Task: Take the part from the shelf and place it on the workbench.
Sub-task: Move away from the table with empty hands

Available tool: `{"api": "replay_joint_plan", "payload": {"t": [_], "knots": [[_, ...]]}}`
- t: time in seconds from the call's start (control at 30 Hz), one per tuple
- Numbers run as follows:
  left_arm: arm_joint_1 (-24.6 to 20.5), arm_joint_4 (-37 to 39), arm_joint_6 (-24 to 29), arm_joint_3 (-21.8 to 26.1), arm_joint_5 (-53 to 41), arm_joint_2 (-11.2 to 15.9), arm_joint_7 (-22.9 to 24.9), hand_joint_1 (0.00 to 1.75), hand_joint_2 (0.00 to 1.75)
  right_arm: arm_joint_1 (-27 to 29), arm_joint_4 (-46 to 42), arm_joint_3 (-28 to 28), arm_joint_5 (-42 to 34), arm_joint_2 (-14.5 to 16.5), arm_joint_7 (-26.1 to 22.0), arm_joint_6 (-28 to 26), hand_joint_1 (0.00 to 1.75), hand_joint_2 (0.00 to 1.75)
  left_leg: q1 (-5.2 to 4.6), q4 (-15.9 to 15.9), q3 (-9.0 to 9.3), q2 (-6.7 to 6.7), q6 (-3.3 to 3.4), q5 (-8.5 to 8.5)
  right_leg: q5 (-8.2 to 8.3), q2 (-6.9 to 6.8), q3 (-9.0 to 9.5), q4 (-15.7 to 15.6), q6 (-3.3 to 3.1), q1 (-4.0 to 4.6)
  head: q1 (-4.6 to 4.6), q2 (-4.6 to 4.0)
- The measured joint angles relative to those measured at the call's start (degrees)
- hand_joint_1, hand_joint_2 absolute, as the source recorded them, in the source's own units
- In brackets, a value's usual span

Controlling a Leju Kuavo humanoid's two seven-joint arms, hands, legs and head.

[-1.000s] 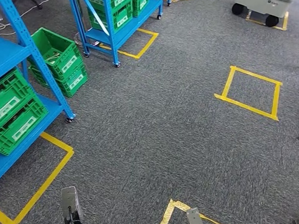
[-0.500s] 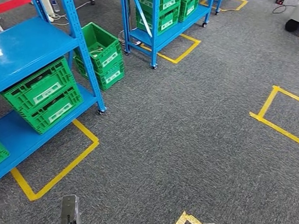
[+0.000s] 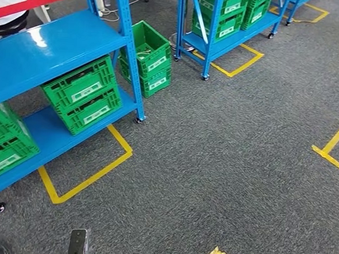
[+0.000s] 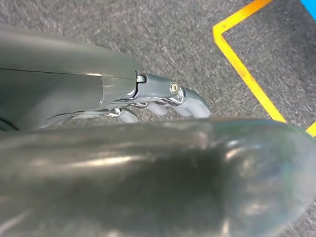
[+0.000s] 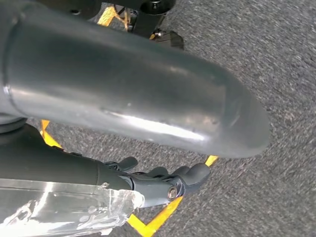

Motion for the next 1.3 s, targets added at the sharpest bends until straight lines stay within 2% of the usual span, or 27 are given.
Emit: {"api": "replay_joint_plan", "payload": {"t": [0.03, 0.07, 0.13, 0.2, 0.23, 0.27, 0.3, 0.33, 0.37, 0.43, 0.5, 0.57, 0.63, 0.7, 0.73, 0.77, 0.8, 0.83, 0.87, 0.93, 1.0, 1.07, 1.13, 1.17, 1.23, 1.27, 1.3], "knots": [[0.17, 0.0, -0.01, -0.11, -0.01, 0.05, -0.01, 0.0, 0.0, -0.04, 0.0, -0.15, -0.02, 0.0, 0.0, -0.01, 0.0, 0.0, 0.03, -0.15, -0.09, -0.7, 0.31, 0.11, -0.05, -0.61, 0.15, -0.09, 0.22, 0.02, 0.03, 0.0], [0.41, 0.0, -0.01, -0.16, -0.03, 0.1, -0.01, 0.0, 0.0, -0.08, -0.02, -0.27, -0.02, 0.0, -0.01, -0.03, 0.0, 0.0, 0.14, -0.32, -0.1, -1.34, 0.58, 0.26, -0.24, -0.47, 0.2, 0.0, 0.54, -0.04, 0.07, 0.0], [0.64, 0.0, -0.03, -0.29, -0.11, 0.18, -0.05, 0.0, 0.0, -0.13, -0.08, -0.5, 0.03, 0.0, -0.1, -0.12, 0.0, 0.0, 0.56, -0.61, -0.07, -2.61, 1.17, 0.61, -1.97, 2.01, -0.68, 2.38, 1.2, -0.24, 0.28, 0.0], [0.58, 0.0, -0.15, -0.44, -0.33, 0.2, -0.17, 0.0, 0.0, 0.01, -0.12, -0.83, 0.16, 0.0, -0.22, -0.18, 0.0, 0.0, 0.86, -0.65, -0.2, -3.9, 1.53, 0.84, -5.56, 5.1, -3.82, 9.29, 1.64, -0.45, 0.59, 0.0], [0.59, 0.0, -0.22, -0.48, -0.43, 0.2, -0.22, 0.0, 0.0, 0.13, -0.14, -1.0, 0.29, 0.0, -0.31, -0.18, 0.0, 0.0, 0.9, -0.64, -0.28, -4.65, 1.61, 0.9, -7.05, 5.67, -5.66, 13.12, 1.76, -0.51, 0.67, 0.0], [0.64, 0.0, -0.26, -0.49, -0.5, 0.2, -0.27, 0.0, 0.0, 0.26, -0.15, -1.12, 0.43, 0.0, -0.44, -0.17, 0.0, 0.0, 0.93, -0.63, -0.32, -5.39, 1.63, 0.95, -7.7, 5.89, -6.98, 15.7, 1.84, -0.53, 0.69, 0.0], [0.69, 0.0, -0.19, -0.49, -0.52, 0.21, -0.29, 0.0, 0.0, 0.34, -0.19, -1.23, 0.63, 0.0, -0.58, -0.15, 0.0, 0.0, 0.97, -0.62, -0.33, -6.18, 1.58, 0.99, -7.15, 5.96, -7.33, 16.13, 1.9, -0.57, 0.71, 0.0], [0.71, 0.0, -0.07, -0.48, -0.52, 0.21, -0.29, 0.0, 0.0, 0.38, -0.21, -1.3, 0.86, -0.01, -0.69, -0.13, 0.0, 0.0, 1.06, -0.59, -0.3, -6.95, 1.49, 1.03, -5.54, 6.12, -6.55, 14.21, 1.95, -0.66, 0.7, 0.0], [0.68, 0.0, 0.1, -0.48, -0.51, 0.2, -0.29, 0.0, 0.0, 0.38, -0.23, -1.37, 1.12, -0.02, -0.74, -0.1, 0.0, 0.0, 1.17, -0.51, -0.28, -7.7, 1.3, 1.06, -3.32, 6.67, -4.83, 10.45, 2.08, -0.87, 0.71, 0.0], [0.5, 0.0, 0.43, -0.47, -0.49, 0.22, -0.28, 0.0, 0.0, 0.25, -0.25, -1.48, 1.65, -0.02, -0.69, -0.01, 0.0, 0.0, 1.19, -0.14, -0.52, -9.06, 0.65, 1.07, -0.6, 9.4, -1.4, 3.0, 2.35, -1.49, 0.78, 0.0], [0.37, 0.0, 0.79, -0.46, -0.28, 0.27, -0.27, 0.0, 0.0, 0.08, -0.24, -1.52, 2.18, 0.01, -0.6, 0.07, 0.0, 0.0, 1.14, -0.01, -0.99, -10.08, -0.05, 1.27, -0.35, 10.95, -0.04, 0.36, 1.9, -1.7, 0.73, 0.0], [0.38, 0.0, 1.29, -0.44, 0.21, 0.27, -0.18, 0.0, 0.0, -0.04, -0.24, -1.53, 2.91, -0.03, -0.54, 0.16, 0.0, 0.0, 1.37, -0.16, -1.34, -10.72, -0.62, 1.62, -0.03, 9.86, 0.07, 0.33, 0.95, -1.51, 0.61, 0.0], [0.24, 0.0, 1.83, -0.43, 0.79, 0.18, -0.02, 0.0, 0.0, -0.22, -0.24, -1.51, 3.75, -0.08, -0.47, 0.37, 0.0, 0.0, 1.34, 1.81, -2.45, -8.66, -1.1, 0.39, 0.23, 8.67, 0.03, 0.21, 0.15, -1.46, 0.32, 0.0], [-0.23, 0.0, 2.18, -0.43, 1.16, 0.04, 0.06, 0.0, 0.0, -0.33, -0.24, -1.47, 4.34, -0.09, -0.34, 0.54, 0.0, 0.0, 1.17, 8.35, -5.68, -5.55, -1.43, -3.1, 0.2, 7.24, 0.03, 0.13, -0.39, -1.31, -0.04, 0.0], [-0.43, 0.0, 2.26, -0.43, 1.25, -0.01, 0.06, 0.0, 0.0, -0.32, -0.24, -1.46, 4.48, -0.1, -0.26, 0.57, 0.0, 0.0, 1.18, 12.39, -7.71, -4.88, -1.52, -4.81, 0.12, 6.45, 0.02, 0.13, -0.54, -1.2, -0.11, 0.0], [-0.52, 0.0, 2.28, -0.42, 1.28, -0.04, 0.07, 0.0, 0.0, -0.32, -0.24, -1.45, 4.54, -0.11, -0.19, 0.57, 0.0, 0.0, 1.19, 15.5, -9.29, -4.62, -1.53, -5.74, 0.01, 5.66, 0.05, 0.13, -0.65, -1.12, -0.11, 0.0], [-0.53, 0.0, 2.29, -0.41, 1.3, -0.07, 0.07, 0.0, 0.0, -0.35, -0.24, -1.44, 4.57, -0.13, -0.14, 0.57, 0.0, 0.0, 1.19, 16.82, -9.99, -4.53, -1.47, -5.65, -0.09, 4.98, 0.11, 0.14, -0.72, -1.06, -0.11, 0.0], [-0.49, 0.0, 2.29, -0.4, 1.31, -0.07, 0.08, 0.0, 0.0, -0.41, -0.24, -1.43, 4.58, -0.14, -0.13, 0.57, 0.0, 0.0, 1.16, 15.86, -9.53, -4.45, -1.32, -4.43, -0.22, 4.36, 0.25, 0.14, -0.73, -1.0, -0.12, 0.0], [-0.47, 0.0, 2.32, -0.38, 1.34, -0.07, 0.08, 0.0, 0.0, -0.5, -0.24, -1.41, 4.65, -0.15, -0.12, 0.57, 0.0, 0.0, 1.08, 12.85, -7.98, -4.09, -1.06, -2.45, -0.39, 3.81, 0.47, 0.14, -0.68, -0.96, -0.12, 0.0], [-0.61, 0.0, 2.48, -0.36, 1.64, -0.1, 0.08, 0.0, 0.0, -0.6, -0.24, -1.19, 5.1, -0.15, -0.1, 0.59, 0.0, 0.0, 0.62, 5.0, -3.84, -2.06, -0.33, 0.8, -0.9, 2.95, 0.88, 0.19, -0.33, -0.75, -0.14, 0.0], [-0.94, 0.0, 3.01, -0.32, 2.29, -0.23, 0.13, 0.0, 0.0, -0.69, -0.24, -0.76, 5.98, -0.15, -0.02, 0.61, 0.0, 0.0, 0.15, 0.98, -1.8, -0.64, 0.22, 1.28, -1.38, 2.18, 1.02, 0.13, 0.19, -0.47, -0.05, 0.0], [-1.19, 0.0, 3.84, -0.18, 3.03, -0.36, 0.26, 0.0, 0.0, -1.01, -0.24, -0.16, 7.03, -0.15, 0.17, 0.62, 0.0, 0.0, 0.13, 0.42, -1.66, -1.38, 0.62, 0.96, -1.68, 1.33, 1.42, -0.17, 0.77, -0.38, 0.04, 0.0], [-1.44, 0.0, 4.64, 0.03, 3.78, -0.56, 0.4, 0.0, 0.0, -1.52, -0.22, 0.6, 8.09, -0.15, 0.57, 0.62, 0.0, 0.0, 0.46, -0.01, -1.28, -2.31, 1.16, 0.98, -2.63, 2.37, 1.14, 1.14, 1.4, -0.49, 0.2, 0.0], [-1.69, 0.0, 5.02, 0.11, 4.12, -0.71, 0.47, 0.0, 0.0, -1.8, -0.19, 0.97, 8.61, -0.15, 0.93, 0.63, 0.0, 0.0, 0.68, -0.18, -1.04, -2.75, 1.43, 0.98, -3.73, 3.5, -0.04, 3.49, 1.68, -0.57, 0.37, 0.0], [-2.3, 0.0, 5.74, 0.27, 4.81, -1.06, 0.62, 0.0, 0.0, -2.32, -0.09, 1.72, 9.63, -0.15, 1.83, 0.63, 0.0, 0.0, 0.8, -0.2, -0.77, -3.63, 1.85, 0.74, -6.63, 5.49, -4.38, 11.32, 2.06, -0.7, 0.7, 0.0], [-2.53, 0.0, 6.06, 0.37, 5.1, -1.22, 0.76, 0.0, 0.0, -2.52, -0.03, 2.11, 10.1, -0.15, 2.21, 0.66, 0.0, 0.0, 0.81, -0.19, -0.62, -4.13, 1.96, 0.59, -7.45, 5.8, -6.7, 14.88, 2.21, -0.75, 0.77, 0.0], [-2.67, 0.0, 6.33, 0.46, 5.39, -1.37, 0.89, 0.0, 0.0, -2.68, 0.01, 2.51, 10.51, -0.15, 2.5, 0.71, 0.0, 0.0, 0.84, -0.18, -0.38, -4.62, 1.99, 0.41, -7.21, 5.92, -8.33, 16.77, 2.33, -0.8, 0.78, 0.0]]}}
